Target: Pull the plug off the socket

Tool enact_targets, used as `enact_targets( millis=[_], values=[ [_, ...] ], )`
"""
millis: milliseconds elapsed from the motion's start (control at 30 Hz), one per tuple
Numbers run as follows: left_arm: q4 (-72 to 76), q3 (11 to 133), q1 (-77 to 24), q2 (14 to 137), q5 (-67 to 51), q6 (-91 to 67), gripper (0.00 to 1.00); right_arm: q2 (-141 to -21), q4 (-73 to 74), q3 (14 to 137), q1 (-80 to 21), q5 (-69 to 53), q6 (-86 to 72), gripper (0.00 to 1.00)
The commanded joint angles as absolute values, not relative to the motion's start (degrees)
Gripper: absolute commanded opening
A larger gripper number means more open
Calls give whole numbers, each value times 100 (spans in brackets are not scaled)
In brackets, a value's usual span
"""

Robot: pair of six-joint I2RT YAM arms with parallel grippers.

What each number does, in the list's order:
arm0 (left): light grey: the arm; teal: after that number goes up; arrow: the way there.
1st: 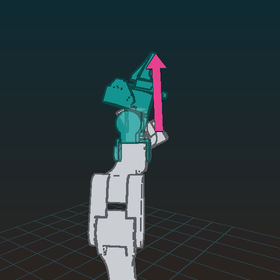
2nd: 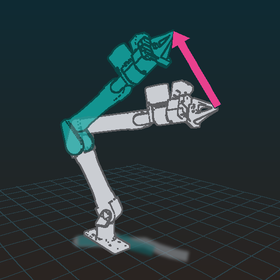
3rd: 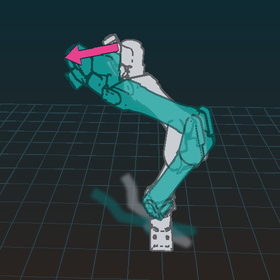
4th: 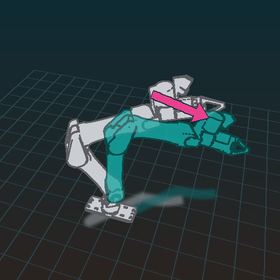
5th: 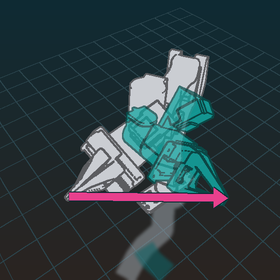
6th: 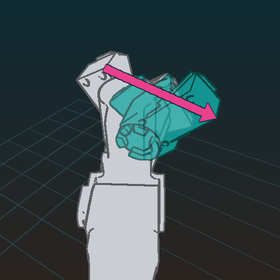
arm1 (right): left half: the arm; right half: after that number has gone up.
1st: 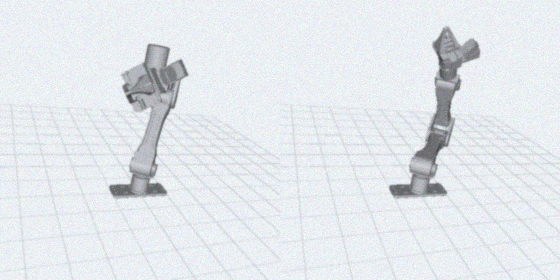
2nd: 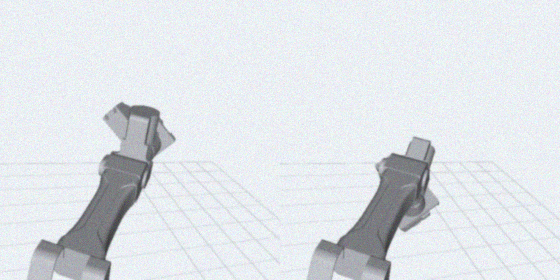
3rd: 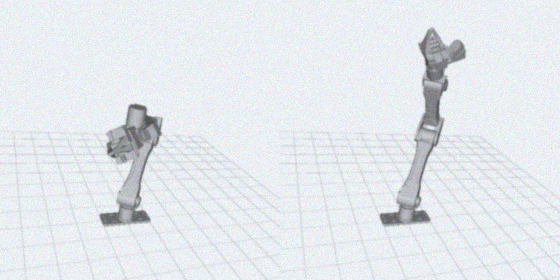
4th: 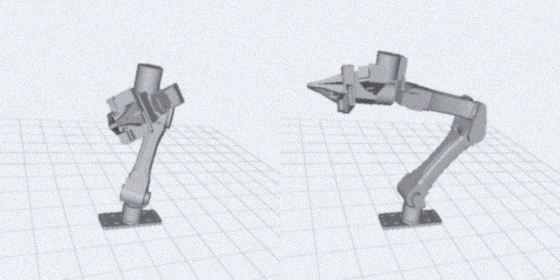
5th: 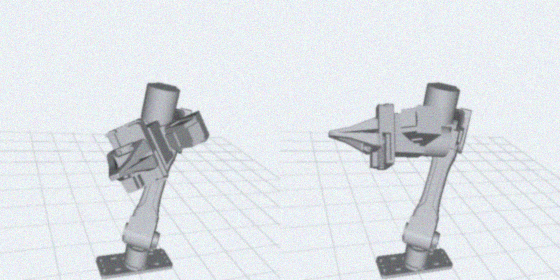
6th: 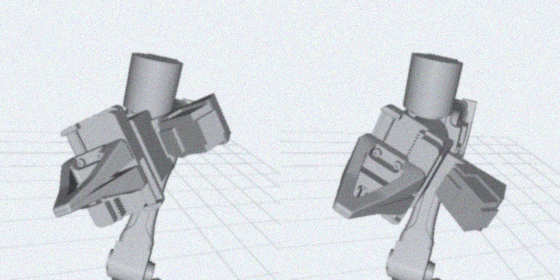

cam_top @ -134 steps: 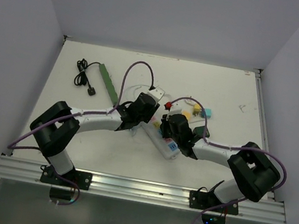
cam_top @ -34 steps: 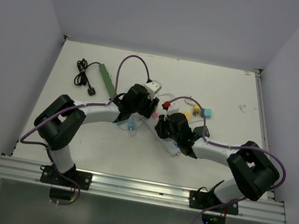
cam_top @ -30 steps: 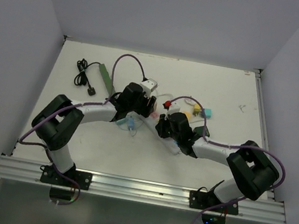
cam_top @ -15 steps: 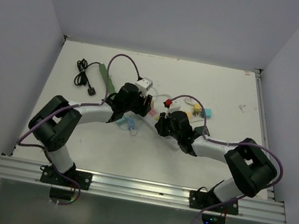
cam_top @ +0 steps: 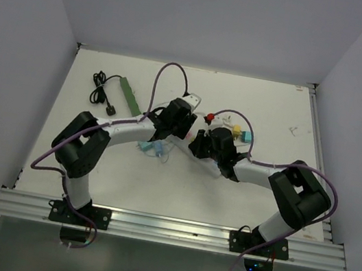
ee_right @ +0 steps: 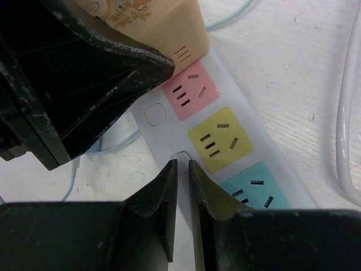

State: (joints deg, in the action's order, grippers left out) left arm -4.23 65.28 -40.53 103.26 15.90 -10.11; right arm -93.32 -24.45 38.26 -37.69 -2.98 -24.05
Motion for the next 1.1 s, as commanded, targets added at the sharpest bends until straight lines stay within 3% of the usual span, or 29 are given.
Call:
enact_targets(
  millis=[0, 200, 367, 600, 1067],
  values=[
    [-598, 6882, -4113, 10327, 2206, -843, 0, -9765, -1099, 3542, -3771, -396, -2373, 19],
    [-98, 6436, -3947, 9924, 1627, -1282, 0, -9765, -1099, 3489, -3718, -387, -2452, 19],
    [1246, 5530, -3516, 9178, 557, -1845, 0, -9844, -1046, 3533, -3656, -404, -2487, 19],
    [2135, 4860, -3366, 8815, 431, -1943, 0, -9879, -1037, 3542, -3586, -466, -2505, 19],
    [335, 6256, -4192, 9677, 2671, -1318, 0, -10019, -984, 3630, -3533, -536, -2522, 19]
  ],
)
